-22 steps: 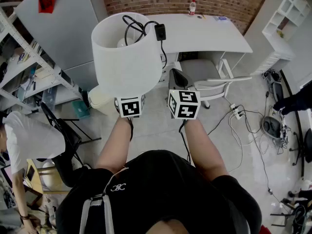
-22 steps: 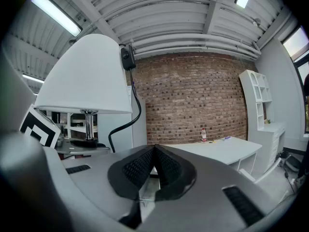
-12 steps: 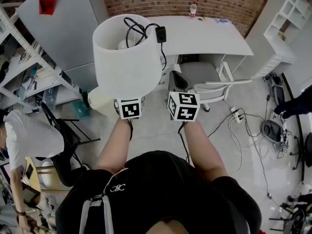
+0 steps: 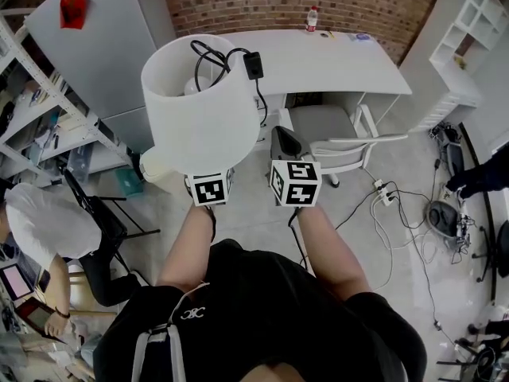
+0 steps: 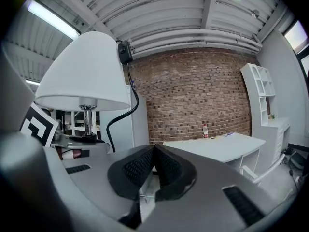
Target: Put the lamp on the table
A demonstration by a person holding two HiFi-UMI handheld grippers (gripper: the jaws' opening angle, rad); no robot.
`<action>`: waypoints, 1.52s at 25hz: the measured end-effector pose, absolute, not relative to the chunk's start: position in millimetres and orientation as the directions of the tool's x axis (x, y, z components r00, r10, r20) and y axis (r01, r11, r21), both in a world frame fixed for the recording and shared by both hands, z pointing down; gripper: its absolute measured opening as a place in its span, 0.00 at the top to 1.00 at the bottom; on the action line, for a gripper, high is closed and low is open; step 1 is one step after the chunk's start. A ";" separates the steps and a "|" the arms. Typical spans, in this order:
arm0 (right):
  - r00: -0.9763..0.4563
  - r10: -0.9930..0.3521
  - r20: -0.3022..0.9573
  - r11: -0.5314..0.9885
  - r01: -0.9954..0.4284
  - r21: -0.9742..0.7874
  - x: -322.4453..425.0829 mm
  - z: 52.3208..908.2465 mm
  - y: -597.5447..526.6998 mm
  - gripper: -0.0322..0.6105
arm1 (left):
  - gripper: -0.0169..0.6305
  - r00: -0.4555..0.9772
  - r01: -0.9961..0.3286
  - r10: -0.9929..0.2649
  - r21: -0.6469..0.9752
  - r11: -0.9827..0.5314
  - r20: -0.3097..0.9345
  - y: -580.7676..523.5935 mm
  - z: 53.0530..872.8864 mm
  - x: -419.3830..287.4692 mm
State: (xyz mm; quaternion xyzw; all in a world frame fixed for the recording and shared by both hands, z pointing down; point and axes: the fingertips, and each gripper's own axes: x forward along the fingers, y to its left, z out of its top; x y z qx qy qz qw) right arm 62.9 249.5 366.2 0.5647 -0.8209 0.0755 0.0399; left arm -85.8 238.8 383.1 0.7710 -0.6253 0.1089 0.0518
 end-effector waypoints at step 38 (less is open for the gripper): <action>-0.164 -0.968 0.192 0.158 -0.986 -0.046 31.2 389.6 -75.7 0.95 | 0.79 0.391 -0.913 -0.896 -0.037 -0.407 0.211 -123.6 397.5 -121.5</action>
